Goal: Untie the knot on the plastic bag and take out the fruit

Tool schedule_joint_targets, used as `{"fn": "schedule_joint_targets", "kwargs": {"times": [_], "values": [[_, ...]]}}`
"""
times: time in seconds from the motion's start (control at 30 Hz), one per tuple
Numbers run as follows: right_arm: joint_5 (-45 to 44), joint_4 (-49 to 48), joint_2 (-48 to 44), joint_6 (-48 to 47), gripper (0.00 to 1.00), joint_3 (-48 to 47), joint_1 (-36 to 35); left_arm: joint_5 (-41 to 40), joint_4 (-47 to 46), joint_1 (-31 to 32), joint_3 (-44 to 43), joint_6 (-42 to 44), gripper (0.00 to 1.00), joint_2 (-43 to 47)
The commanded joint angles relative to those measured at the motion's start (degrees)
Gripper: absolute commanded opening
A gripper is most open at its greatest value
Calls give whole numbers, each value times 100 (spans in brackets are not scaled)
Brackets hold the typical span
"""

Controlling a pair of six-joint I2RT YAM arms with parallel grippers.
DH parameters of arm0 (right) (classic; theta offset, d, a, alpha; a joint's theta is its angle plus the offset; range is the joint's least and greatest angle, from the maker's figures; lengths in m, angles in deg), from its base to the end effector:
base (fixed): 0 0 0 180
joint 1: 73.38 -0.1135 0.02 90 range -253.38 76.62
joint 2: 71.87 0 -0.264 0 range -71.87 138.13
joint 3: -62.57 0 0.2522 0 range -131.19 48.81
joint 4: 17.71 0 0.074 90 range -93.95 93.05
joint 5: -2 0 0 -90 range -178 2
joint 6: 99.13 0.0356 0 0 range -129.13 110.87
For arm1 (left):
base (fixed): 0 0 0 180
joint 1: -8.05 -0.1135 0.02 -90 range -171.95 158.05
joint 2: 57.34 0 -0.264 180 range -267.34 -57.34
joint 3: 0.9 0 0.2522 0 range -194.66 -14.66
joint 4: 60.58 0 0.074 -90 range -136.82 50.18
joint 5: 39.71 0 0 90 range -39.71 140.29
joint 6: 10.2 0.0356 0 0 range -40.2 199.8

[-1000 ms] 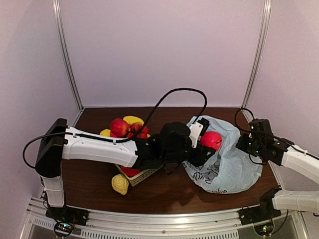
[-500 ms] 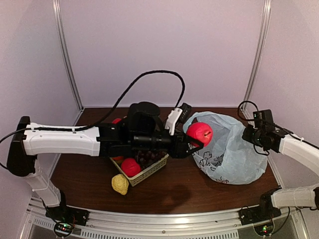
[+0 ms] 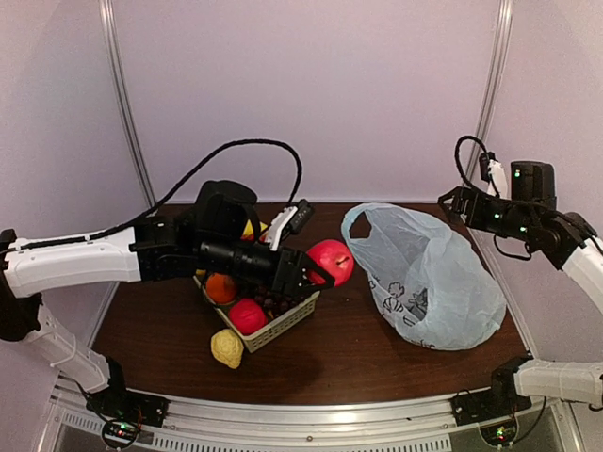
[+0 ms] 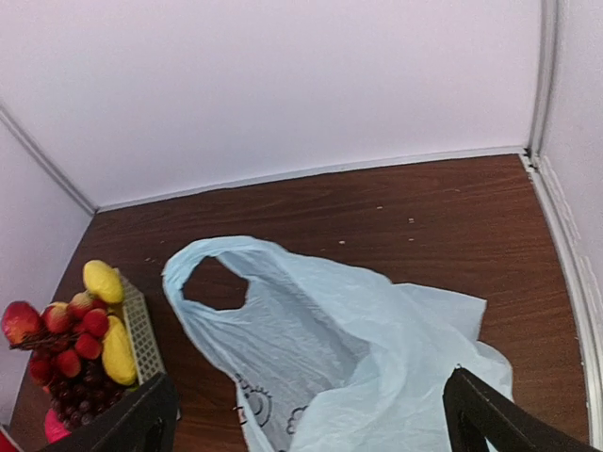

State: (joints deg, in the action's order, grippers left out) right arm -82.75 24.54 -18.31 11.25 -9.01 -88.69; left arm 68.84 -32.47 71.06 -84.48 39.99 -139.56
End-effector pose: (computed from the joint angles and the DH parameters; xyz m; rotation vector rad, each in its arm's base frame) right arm 0.1948 0.0567 0.3590 0.0296 2.0254 0.4895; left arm 0.1409 -0.3015 0.3326 0.6980 2.2350 -1.3587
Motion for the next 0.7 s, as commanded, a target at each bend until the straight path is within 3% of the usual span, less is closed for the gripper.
{"fn": "schedule_joint_targets", "kwargs": {"times": [0.0,0.1,0.3,0.4,0.53,0.67], "values": [[749,502,96,-7,99,-481,-906,-82,296,-10,107,-407,27,351],[312,167,146,675,99,-500,-1865,-648,506,-10,240,-485,27,499],[-324,-1536,261,2555,96,5,-3402,-1394,332,253,439,-703,27,522],[-627,-2018,754,2884,97,-154,-4127,-1633,260,340,446,-754,27,483],[-993,-1865,1393,2950,98,-612,-4765,-1764,-3,375,551,-798,29,516],[-1121,-1786,1766,3063,98,-762,-5018,-1695,-245,387,650,-867,29,482]]}}
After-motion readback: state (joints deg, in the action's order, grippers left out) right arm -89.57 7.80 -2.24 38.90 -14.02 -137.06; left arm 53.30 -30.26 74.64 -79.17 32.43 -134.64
